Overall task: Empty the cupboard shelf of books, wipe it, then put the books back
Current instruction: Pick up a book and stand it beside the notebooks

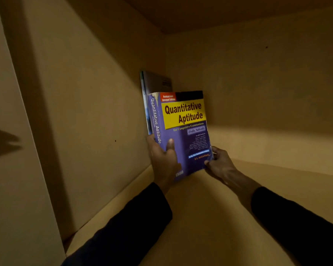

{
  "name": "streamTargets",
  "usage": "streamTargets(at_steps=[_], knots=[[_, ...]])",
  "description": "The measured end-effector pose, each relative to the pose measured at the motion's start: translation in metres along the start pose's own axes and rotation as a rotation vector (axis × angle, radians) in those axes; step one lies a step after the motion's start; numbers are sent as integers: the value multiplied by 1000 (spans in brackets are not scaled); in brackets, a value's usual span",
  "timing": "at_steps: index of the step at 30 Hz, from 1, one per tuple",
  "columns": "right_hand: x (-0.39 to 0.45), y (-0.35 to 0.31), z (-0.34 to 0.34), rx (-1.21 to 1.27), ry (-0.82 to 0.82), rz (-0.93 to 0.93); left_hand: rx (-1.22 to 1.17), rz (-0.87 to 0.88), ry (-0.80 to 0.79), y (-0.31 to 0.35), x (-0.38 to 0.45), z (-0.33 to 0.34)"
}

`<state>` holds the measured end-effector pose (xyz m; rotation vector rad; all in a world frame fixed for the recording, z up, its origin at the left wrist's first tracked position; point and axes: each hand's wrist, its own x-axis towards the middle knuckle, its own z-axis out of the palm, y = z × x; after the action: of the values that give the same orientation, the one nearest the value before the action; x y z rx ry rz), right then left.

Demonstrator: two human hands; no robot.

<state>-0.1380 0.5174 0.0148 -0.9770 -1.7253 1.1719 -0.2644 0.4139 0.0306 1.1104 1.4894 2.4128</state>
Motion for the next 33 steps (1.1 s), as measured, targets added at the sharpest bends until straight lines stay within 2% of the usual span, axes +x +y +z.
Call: streamTargets(at_steps=[14,24,28,30,33], knots=[[39,4,25,-92,71,-63,368,161,-85,-14,23,-14],[42,12,24,-261,60,-128,548,158,-206,-4,31,-23],[43,12,24,-282,46,-134,610,135,-208,-5,34,-25],[44,13,25,-283,48,-134,681,115,-252,-4,35,-27],[47,14,25,-267,63,-115,744,74,-403,-5,28,-29]])
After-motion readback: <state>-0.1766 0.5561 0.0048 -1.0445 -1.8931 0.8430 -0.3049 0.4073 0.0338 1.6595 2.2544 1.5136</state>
